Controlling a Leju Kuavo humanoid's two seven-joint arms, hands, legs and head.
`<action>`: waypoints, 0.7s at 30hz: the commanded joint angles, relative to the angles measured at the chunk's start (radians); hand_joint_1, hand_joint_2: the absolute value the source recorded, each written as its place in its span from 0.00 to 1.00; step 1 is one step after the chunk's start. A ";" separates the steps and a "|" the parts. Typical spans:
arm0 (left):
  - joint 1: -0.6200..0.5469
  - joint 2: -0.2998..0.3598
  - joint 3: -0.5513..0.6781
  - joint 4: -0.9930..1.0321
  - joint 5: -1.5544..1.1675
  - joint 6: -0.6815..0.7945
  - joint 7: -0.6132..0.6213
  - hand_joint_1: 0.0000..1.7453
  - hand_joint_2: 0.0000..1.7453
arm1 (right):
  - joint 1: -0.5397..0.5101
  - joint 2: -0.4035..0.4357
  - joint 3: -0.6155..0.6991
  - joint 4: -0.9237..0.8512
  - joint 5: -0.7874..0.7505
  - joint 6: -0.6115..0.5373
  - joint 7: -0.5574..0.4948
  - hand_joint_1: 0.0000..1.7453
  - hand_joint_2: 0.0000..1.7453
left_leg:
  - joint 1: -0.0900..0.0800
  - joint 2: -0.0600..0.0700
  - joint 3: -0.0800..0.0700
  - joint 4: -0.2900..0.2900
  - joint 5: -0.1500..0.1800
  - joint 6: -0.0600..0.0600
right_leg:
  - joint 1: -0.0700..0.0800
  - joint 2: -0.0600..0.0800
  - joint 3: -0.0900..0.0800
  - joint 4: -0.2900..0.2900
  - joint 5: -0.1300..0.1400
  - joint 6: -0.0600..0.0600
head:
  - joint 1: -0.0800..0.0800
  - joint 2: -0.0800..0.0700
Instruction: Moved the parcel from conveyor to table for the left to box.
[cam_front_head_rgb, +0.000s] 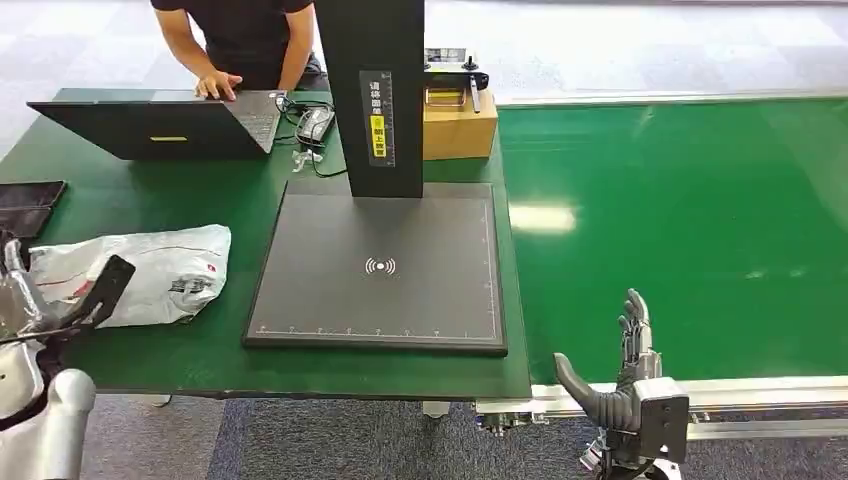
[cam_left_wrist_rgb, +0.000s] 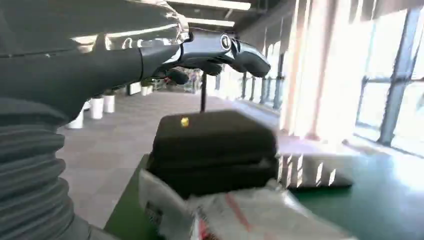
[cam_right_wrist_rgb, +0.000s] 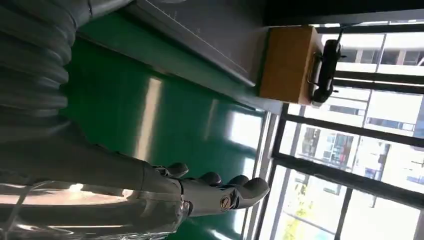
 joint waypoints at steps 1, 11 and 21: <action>0.039 -0.164 -0.053 -0.278 0.351 -0.023 -0.230 0.00 1.00 | -0.017 -0.001 -0.012 -0.003 0.002 0.005 -0.007 0.00 1.00 | 0.001 -0.005 0.001 0.000 0.000 -0.003 | 0.000 -0.004 0.003 -0.001 -0.001 0.002 | 0.000 0.000; 0.135 -0.266 -0.200 -0.271 1.204 -0.518 -0.527 0.00 1.00 | -0.096 -0.061 0.058 0.043 0.004 0.021 -0.046 0.00 1.00 | 0.000 -0.001 0.002 -0.001 0.000 -0.002 | 0.000 0.000 0.003 -0.001 0.000 0.002 | 0.000 0.000; 0.111 -0.313 -0.281 -0.073 1.452 -0.659 -0.508 0.00 1.00 | -0.159 -0.076 0.115 0.099 0.016 0.047 -0.036 0.00 1.00 | 0.000 -0.001 0.003 -0.002 0.000 -0.002 | 0.000 0.000 0.003 -0.002 0.000 0.001 | 0.000 0.000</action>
